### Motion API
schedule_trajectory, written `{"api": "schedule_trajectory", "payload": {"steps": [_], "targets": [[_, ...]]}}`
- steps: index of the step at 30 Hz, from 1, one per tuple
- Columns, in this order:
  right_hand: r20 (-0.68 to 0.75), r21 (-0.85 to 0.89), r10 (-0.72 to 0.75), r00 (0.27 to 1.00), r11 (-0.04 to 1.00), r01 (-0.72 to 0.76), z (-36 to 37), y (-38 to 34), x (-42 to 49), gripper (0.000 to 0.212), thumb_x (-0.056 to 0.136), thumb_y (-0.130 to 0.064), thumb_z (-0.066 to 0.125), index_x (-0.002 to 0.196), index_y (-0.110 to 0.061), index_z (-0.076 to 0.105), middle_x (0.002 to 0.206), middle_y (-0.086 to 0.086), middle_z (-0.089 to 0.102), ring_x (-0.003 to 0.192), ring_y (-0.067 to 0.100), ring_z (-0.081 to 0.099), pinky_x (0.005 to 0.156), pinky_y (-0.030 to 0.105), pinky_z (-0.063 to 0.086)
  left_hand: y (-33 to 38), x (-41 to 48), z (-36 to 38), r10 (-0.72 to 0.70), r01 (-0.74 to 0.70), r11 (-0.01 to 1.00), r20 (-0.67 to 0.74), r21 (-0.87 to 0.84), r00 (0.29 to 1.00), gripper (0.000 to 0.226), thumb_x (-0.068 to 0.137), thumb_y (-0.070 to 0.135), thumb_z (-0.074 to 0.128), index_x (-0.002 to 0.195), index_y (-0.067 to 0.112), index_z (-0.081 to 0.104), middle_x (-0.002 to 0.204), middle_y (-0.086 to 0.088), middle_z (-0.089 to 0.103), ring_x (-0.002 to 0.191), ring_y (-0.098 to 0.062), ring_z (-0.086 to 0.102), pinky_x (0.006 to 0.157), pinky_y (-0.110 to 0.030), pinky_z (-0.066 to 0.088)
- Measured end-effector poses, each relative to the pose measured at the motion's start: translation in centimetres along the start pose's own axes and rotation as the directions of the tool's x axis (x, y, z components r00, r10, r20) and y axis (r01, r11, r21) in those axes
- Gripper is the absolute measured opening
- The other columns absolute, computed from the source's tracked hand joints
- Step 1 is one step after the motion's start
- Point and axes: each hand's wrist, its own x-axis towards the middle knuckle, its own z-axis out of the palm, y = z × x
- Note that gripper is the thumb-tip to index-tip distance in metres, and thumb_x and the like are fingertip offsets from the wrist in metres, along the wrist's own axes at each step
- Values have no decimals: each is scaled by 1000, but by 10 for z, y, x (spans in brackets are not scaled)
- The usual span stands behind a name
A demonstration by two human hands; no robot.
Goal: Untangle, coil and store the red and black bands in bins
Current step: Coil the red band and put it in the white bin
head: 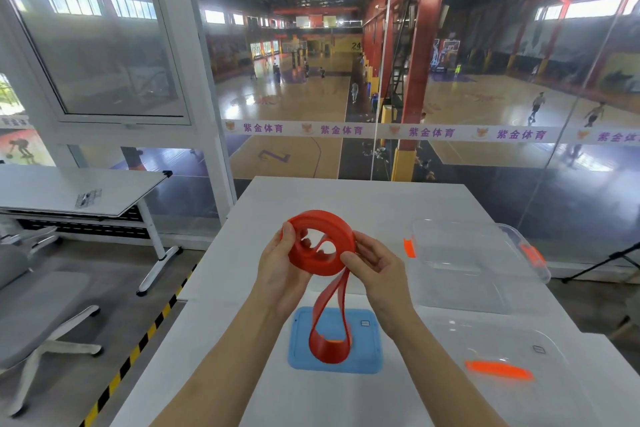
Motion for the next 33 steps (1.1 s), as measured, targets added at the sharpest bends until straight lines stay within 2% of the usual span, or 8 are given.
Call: {"api": "schedule_trajectory", "payload": {"steps": [3, 6, 10, 15, 17, 22, 26, 33], "targets": [[-2, 0, 8, 1000, 1000, -8, -3, -4, -1, 37, 92, -13, 79, 125, -25, 67, 108, -2, 82, 105, 17, 78, 94, 32, 62, -5, -3, -1, -18, 18, 997, -2, 72, 1000, 35, 108, 32, 45, 131, 9, 58, 112, -11, 63, 109, -29, 57, 103, -63, 48], [-15, -29, 12, 1000, 1000, -12, -9, -11, 1, 36, 90, -10, 82, 119, -21, 64, 96, 0, 83, 91, 18, 80, 85, 29, 63, -1, -8, -8, 9, -29, 908, 49, 419, 999, 32, 110, 37, 38, 137, 25, 50, 134, -10, 61, 122, -25, 62, 99, -47, 57], [26, -117, 12, 1000, 993, -9, -15, -17, 4, 38, 88, -15, 84, 115, -21, 57, 93, 1, 84, 87, 21, 80, 86, 34, 63, 15, -8, -11, 38, -273, 516, 297, 812, 954, 45, 108, 42, 39, 152, 40, 29, 145, 10, 45, 131, -11, 47, 107, -28, 38], [108, -213, -28, 994, 976, 51, -19, -26, 7, 40, 85, -12, 86, 110, -15, 55, 90, 4, 83, 83, 27, 79, 83, 36, 66, 31, -2, 4, -78, -503, 35, 504, 863, 860, 48, 107, 35, 48, 153, 32, 35, 147, 7, 44, 130, -10, 45, 111, -29, 39], [90, -213, -41, 995, 975, 59, -18, -28, 9, 37, 84, -13, 87, 107, -14, 58, 89, 5, 83, 83, 26, 80, 82, 35, 66, 31, 0, 3, -33, -512, 75, 515, 856, 857, 43, 108, 29, 48, 149, 33, 41, 141, 6, 50, 127, -10, 48, 110, -27, 38], [37, -143, -95, 995, 985, 99, -8, -21, 8, 18, 89, -9, 81, 103, -17, 73, 98, 1, 82, 93, 19, 79, 88, 32, 64, 11, -2, 4, 185, -397, 418, 351, 817, 918, 34, 110, 28, 42, 142, 39, 45, 138, 9, 51, 126, -12, 51, 106, -27, 44], [-19, -82, -87, 996, 993, 86, -2, -13, 0, 24, 90, -6, 79, 108, -21, 74, 100, -7, 82, 96, 12, 79, 87, 23, 63, 1, -8, 13, 257, -281, 749, 128, 601, 958, 28, 111, 28, 38, 135, 40, 47, 128, 15, 57, 118, -8, 57, 80, -14, 52], [-70, -52, -33, 997, 998, 29, -8, -7, 2, 10, 90, -6, 80, 96, -12, 75, 90, 8, 82, 85, 24, 79, 75, 29, 65, -10, -4, -2, 131, -181, 796, 127, 578, 983, 20, 110, 35, 42, 129, 34, 49, 129, 2, 63, 117, -17, 64, 93, -41, 61]]}}
